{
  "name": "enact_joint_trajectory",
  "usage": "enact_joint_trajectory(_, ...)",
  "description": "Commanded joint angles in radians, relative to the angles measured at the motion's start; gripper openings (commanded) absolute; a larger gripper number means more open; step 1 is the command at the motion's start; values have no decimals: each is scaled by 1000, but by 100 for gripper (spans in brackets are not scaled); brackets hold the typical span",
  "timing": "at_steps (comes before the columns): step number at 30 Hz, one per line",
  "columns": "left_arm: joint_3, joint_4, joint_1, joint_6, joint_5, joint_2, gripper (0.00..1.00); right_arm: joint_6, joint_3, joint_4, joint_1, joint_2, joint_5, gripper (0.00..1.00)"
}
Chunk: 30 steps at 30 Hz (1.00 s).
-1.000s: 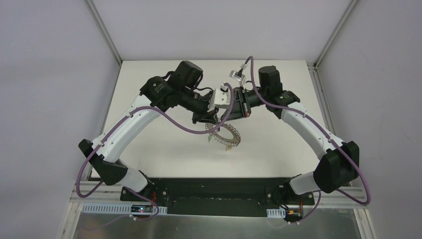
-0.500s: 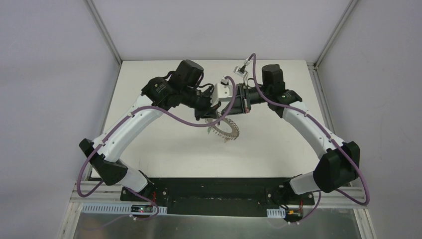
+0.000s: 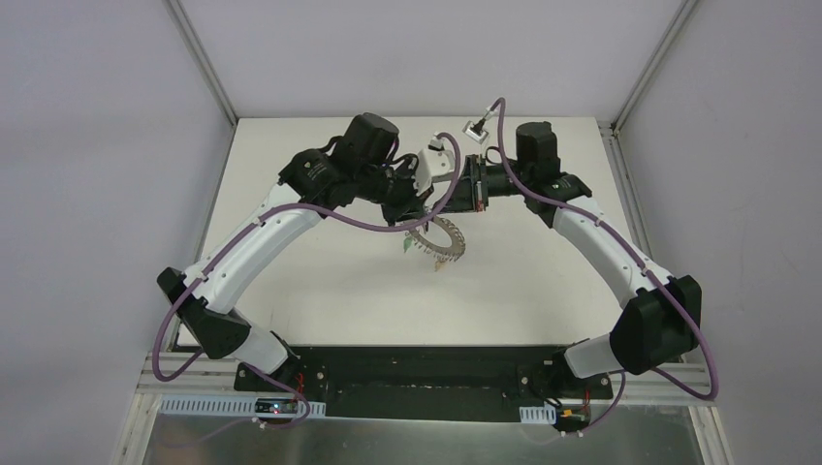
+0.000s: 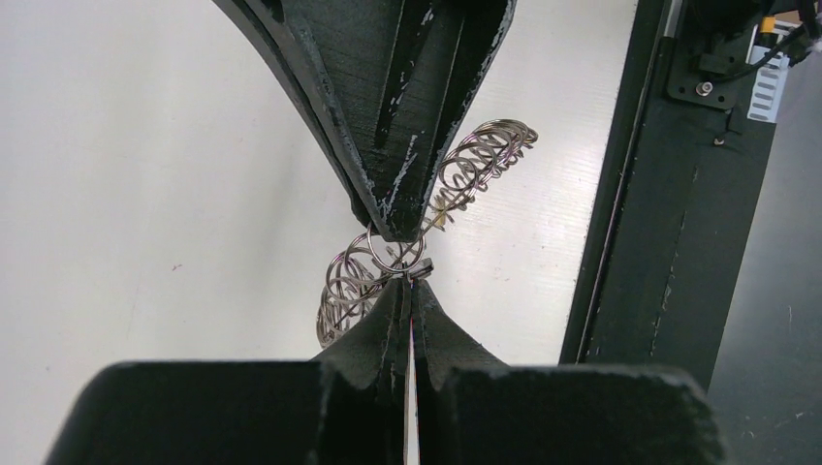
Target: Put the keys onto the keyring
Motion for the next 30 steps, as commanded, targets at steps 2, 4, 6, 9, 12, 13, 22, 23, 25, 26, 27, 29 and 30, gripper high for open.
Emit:
enact_joint_trajectory(2, 29, 3, -9, -56, 8, 20, 0, 54, 8, 68, -24, -22, 69, 0)
enact_joint_trajectory(4, 31, 4, -8, -65, 12, 28, 1, 60, 8, 70, -26, -24, 74, 0)
enact_joint_trajectory(6, 32, 9, -9, -76, 20, 34, 3, 63, 6, 71, -27, -27, 78, 0)
enact_joint_trajectory(9, 40, 14, -8, -100, 27, 47, 6, 61, 0, 78, -27, -30, 79, 0)
enact_joint_trajectory(12, 60, 14, -8, -118, 24, 59, 9, 46, -12, 84, -26, -38, 75, 0)
enact_joint_trajectory(13, 65, 14, -8, -124, 22, 60, 10, 36, -16, 84, -27, -42, 74, 0)
enact_joint_trajectory(22, 41, 60, 64, -241, 102, 36, 32, 2, -56, 110, -48, -58, 12, 0)
enact_joint_trajectory(23, 29, 73, 74, -257, 113, 29, 33, -1, -58, 134, -49, -57, 2, 0)
enact_joint_trajectory(25, -2, 106, 94, -291, 131, 15, 35, -9, -57, 144, -50, -57, -27, 0)
enact_joint_trajectory(26, -9, 125, 103, -310, 141, 12, 36, -17, -55, 145, -49, -56, -39, 0)
enact_joint_trajectory(27, -22, 142, 112, -327, 152, 10, 37, -26, -55, 145, -50, -57, -54, 0)
enact_joint_trajectory(29, -51, 181, 128, -360, 187, 10, 38, -40, -55, 145, -49, -56, -74, 0)
enact_joint_trajectory(30, -63, 200, 133, -371, 203, 11, 39, -46, -55, 145, -50, -56, -83, 0)
